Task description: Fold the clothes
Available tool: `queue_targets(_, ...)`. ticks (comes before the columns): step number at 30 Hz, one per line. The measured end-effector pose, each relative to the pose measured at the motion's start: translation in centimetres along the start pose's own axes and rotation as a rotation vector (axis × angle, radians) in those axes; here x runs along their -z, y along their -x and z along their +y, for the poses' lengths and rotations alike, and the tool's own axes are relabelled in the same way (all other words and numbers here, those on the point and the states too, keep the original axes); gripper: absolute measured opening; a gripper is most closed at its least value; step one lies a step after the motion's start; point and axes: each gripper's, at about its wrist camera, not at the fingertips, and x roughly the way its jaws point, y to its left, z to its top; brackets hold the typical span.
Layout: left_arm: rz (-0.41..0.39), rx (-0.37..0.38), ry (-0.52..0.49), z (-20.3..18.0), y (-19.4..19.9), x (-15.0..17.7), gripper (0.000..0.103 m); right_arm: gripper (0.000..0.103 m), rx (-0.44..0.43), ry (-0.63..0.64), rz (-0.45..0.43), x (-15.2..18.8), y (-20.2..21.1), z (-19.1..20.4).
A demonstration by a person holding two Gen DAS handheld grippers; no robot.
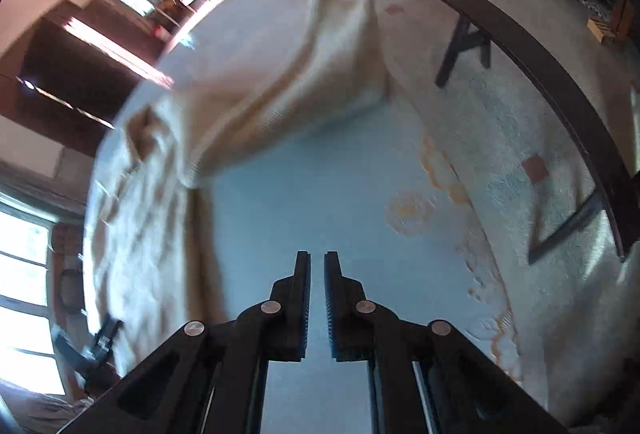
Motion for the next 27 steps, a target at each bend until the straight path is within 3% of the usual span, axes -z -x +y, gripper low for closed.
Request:
queue_targets(3,0.001,0.001,-0.006,0.0,0.0,0.0,0.08,0.025,0.057,0.084,-0.07,-2.5,0.8,1.7)
queue_targets(8,0.003,-0.006,-0.014,-0.2,0.0,0.0,0.081,0.026,0.192,0.259,-0.151,-11.3,0.1,6.7)
queue_targets(12,0.004,-0.006,-0.014,-0.2,-0.1,0.0,0.081,0.028,0.421,0.328,-0.02,-18.6,-5.4,9.8)
queue_targets(14,0.004,-0.009,-0.015,-0.3,-0.1,0.0,0.081,0.028,0.495,0.338,0.044,-20.8,-7.8,10.2)
queue_targets(18,0.004,-0.013,-0.016,-0.3,0.0,0.0,0.081,0.028,0.572,0.337,0.127,-22.6,-10.9,10.1)
queue_targets(23,0.005,-0.012,-0.016,-0.2,-0.1,0.0,0.082,0.029,0.598,0.402,0.106,-22.5,-11.3,10.8)
queue_targets(27,0.005,-0.012,-0.016,-0.2,-0.1,0.0,0.082,0.013,0.511,0.406,0.079,-21.7,-10.5,9.7)
